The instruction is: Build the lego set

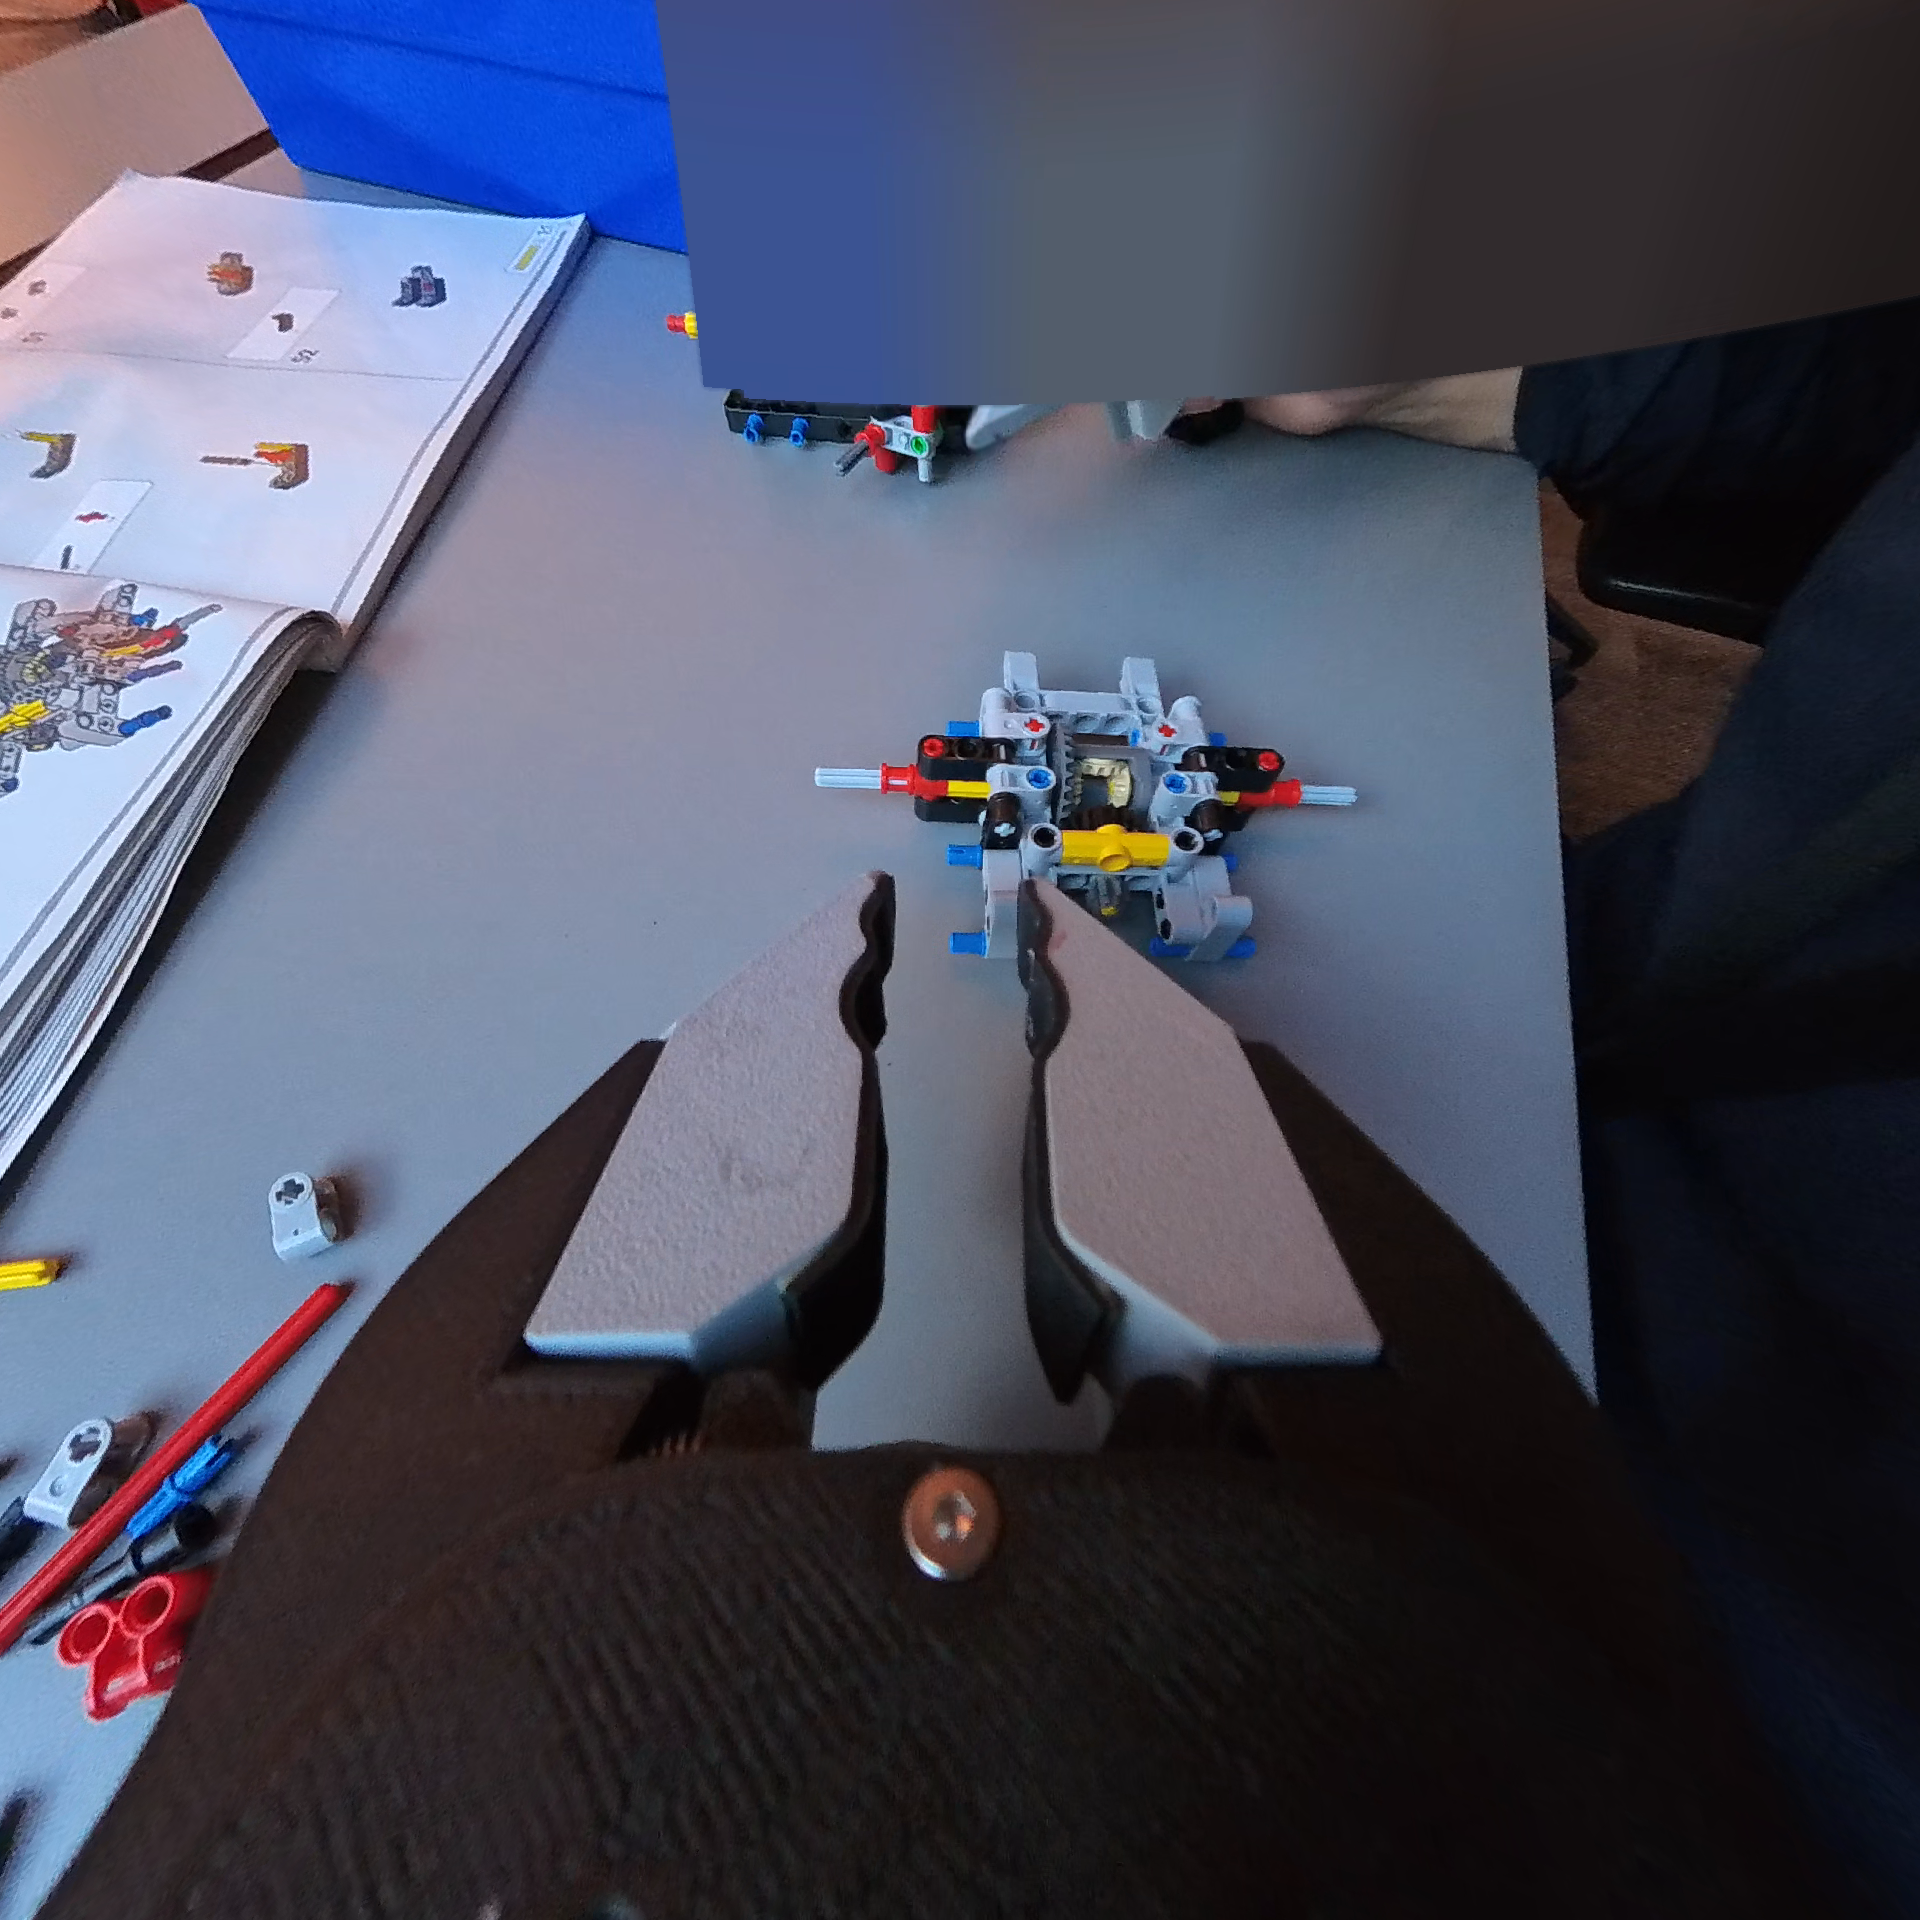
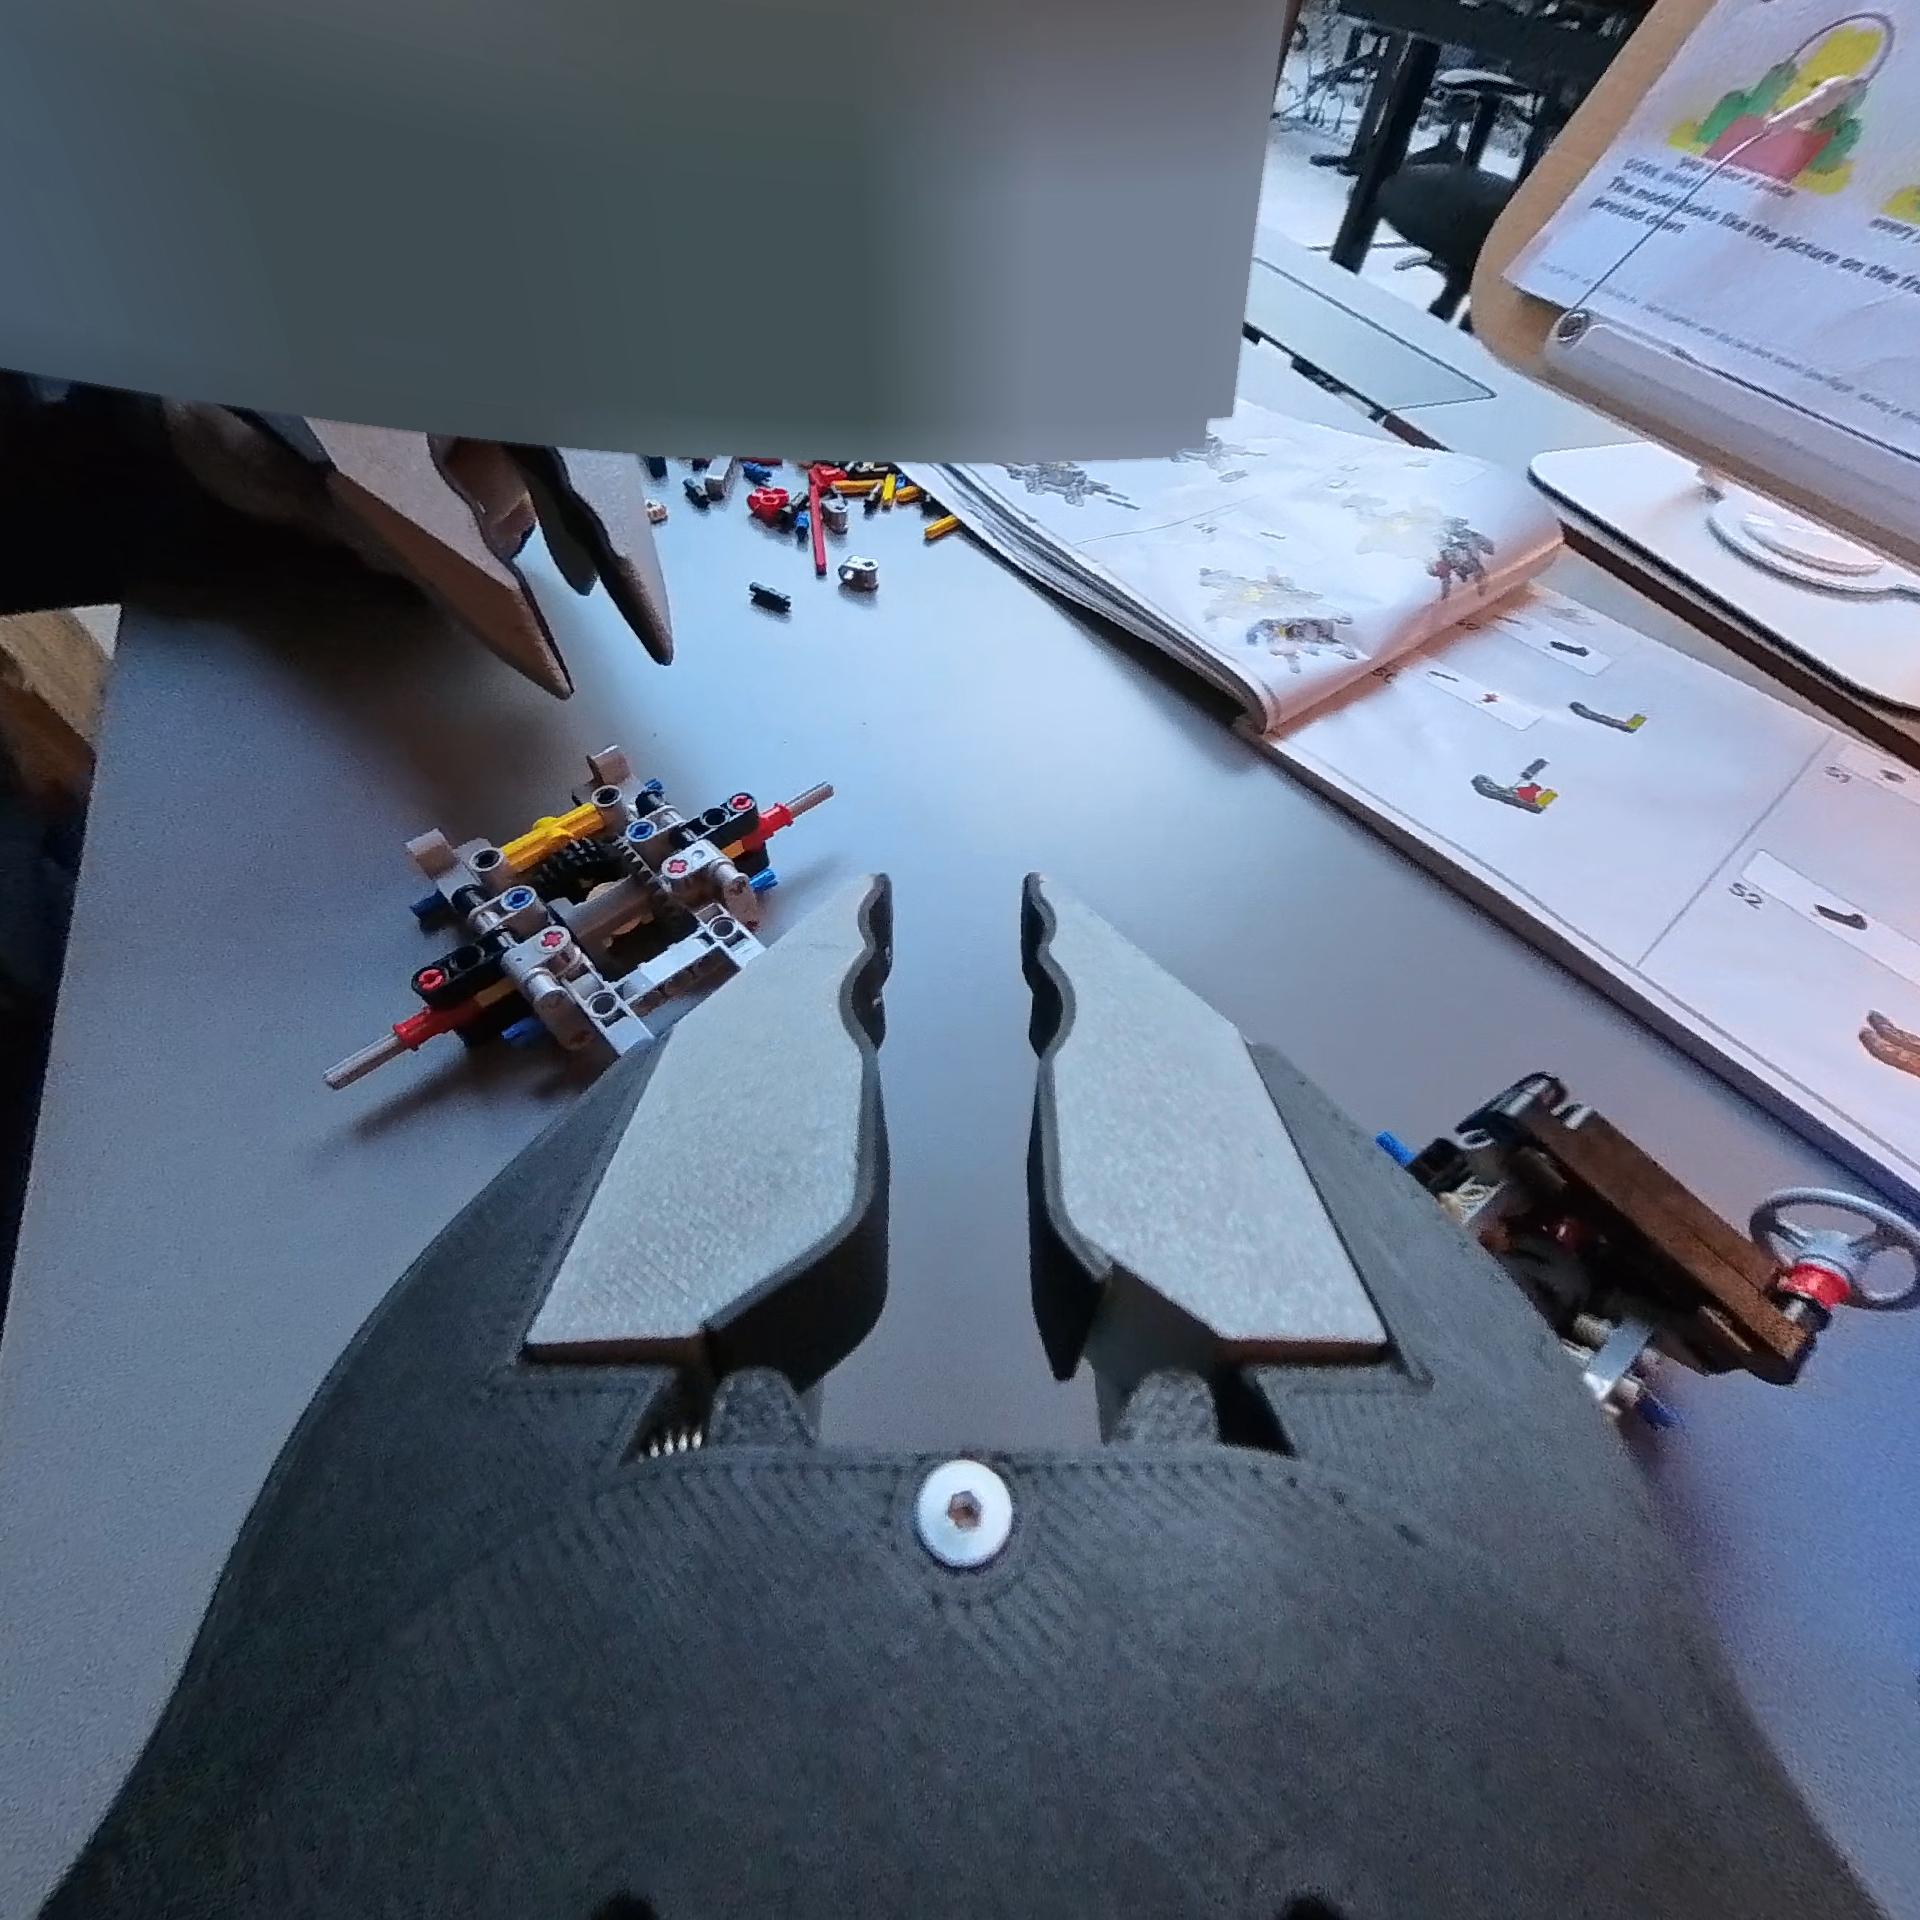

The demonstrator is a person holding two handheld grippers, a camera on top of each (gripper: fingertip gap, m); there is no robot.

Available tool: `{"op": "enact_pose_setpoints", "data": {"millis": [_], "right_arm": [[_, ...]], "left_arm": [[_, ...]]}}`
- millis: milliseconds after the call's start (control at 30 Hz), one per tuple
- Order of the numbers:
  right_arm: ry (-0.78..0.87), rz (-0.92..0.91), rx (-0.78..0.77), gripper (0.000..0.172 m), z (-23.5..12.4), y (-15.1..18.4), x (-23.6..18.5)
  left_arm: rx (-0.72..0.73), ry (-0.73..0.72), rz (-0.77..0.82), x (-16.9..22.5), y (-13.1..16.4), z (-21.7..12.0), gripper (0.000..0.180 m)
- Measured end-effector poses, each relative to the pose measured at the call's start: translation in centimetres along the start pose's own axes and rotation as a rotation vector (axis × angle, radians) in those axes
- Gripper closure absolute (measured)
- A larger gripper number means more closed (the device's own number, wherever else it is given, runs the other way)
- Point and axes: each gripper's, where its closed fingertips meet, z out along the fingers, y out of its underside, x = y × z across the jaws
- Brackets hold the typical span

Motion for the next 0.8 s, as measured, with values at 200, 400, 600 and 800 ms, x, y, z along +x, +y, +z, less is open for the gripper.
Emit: {"op": "enact_pose_setpoints", "data": {"millis": [200,400,600,800], "right_arm": [[0.011,0.032,0.031,0.154,-0.5,-0.4,0.6],[0.014,0.048,0.056,0.157,-0.9,-0.8,0.9],[0.0,0.084,0.146,0.155,-1.9,-2.1,1.0],[0.066,0.103,0.277,0.143,-4.2,-3.9,2.4]], "left_arm": [[0.003,-0.002,-0.001,0.0,0.0,0.0,0.16],[0.01,-0.009,-0.001,-0.1,-0.1,-0.1,0.16],[0.038,-0.031,-0.003,-0.5,-0.5,-0.3,0.16],[0.133,-0.112,0.025,-1.4,-1.6,-1.3,0.161]]}}
